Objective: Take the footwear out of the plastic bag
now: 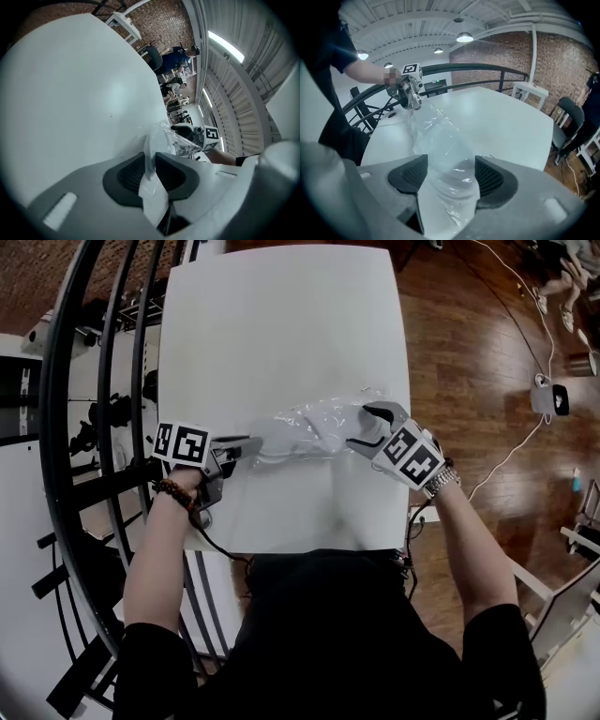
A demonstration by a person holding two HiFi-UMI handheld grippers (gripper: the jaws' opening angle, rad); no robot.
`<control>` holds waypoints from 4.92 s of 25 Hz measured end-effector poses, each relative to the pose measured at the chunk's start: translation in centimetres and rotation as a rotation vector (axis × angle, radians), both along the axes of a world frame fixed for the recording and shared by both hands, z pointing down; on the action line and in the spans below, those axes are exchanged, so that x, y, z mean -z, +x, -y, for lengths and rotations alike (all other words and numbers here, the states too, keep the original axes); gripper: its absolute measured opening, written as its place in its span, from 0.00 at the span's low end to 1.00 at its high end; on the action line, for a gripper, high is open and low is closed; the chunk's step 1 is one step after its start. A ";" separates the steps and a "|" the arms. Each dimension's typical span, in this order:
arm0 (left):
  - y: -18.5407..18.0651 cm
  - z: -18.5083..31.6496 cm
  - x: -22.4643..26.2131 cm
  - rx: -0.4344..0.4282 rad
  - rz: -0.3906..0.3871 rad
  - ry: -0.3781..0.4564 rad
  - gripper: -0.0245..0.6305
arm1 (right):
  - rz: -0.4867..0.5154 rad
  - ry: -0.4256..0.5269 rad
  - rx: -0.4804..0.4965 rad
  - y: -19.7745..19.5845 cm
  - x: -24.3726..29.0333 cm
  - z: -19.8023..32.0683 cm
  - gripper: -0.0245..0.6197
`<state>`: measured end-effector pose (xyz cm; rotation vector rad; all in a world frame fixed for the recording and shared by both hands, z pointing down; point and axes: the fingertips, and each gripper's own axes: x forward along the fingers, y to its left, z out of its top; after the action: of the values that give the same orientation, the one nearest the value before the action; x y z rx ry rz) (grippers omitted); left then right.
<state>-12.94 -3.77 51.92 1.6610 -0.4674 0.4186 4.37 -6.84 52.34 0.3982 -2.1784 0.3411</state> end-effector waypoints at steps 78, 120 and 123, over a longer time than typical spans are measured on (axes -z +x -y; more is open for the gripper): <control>4.2 -5.6 9.5 0.405 0.457 0.654 0.07 | 0.162 0.219 -0.296 1.0 10.2 -6.0 0.24; 15.7 -15.0 18.6 0.227 0.597 1.007 0.06 | 0.316 0.445 -0.075 -0.5 18.8 -17.3 0.03; 15.2 -15.2 18.8 0.220 0.593 1.013 0.06 | 0.313 0.456 -0.077 -1.0 19.2 -17.4 0.03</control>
<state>2.30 11.40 33.11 2.3978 -1.4678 0.5525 3.34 10.59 33.17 0.7206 -2.5514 -0.0654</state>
